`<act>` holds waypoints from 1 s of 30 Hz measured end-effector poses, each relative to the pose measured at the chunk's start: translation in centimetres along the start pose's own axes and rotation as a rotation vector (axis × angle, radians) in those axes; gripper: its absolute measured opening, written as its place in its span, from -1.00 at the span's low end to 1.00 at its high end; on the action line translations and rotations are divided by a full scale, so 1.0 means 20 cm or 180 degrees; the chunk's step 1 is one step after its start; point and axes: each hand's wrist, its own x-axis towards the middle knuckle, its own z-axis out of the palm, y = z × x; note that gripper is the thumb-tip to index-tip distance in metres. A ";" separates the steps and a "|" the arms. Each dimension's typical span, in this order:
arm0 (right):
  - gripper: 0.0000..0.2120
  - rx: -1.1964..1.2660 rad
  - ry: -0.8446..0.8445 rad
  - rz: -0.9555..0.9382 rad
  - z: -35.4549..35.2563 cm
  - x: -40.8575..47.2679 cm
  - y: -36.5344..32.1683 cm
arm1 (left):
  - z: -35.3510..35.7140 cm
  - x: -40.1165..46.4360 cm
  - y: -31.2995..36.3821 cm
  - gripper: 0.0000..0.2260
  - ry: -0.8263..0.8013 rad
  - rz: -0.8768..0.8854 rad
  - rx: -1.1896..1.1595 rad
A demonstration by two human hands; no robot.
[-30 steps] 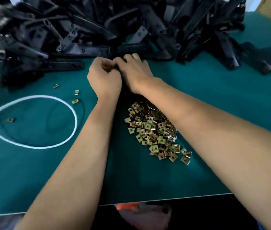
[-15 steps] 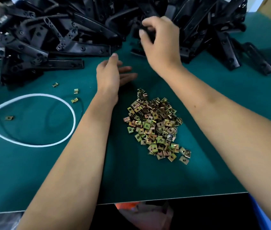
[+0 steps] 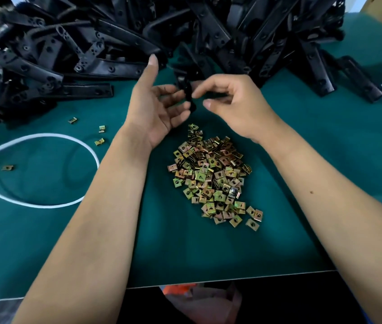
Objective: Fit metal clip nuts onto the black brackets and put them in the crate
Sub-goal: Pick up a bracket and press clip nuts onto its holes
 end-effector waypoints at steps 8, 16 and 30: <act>-0.70 -0.0454 0.0177 0.0082 0.02 -0.07 0.03 | -0.03 0.00 0.00 -0.93 0.0168 0.0075 0.0342; -0.74 -0.1605 -0.0677 0.0176 0.06 -0.06 0.03 | -0.10 0.01 0.01 -0.85 0.0528 0.0563 -0.1268; -0.87 -0.1144 -0.0324 0.0209 0.04 -0.07 0.02 | 0.02 0.02 -0.09 -0.52 -0.0130 0.0597 -0.0797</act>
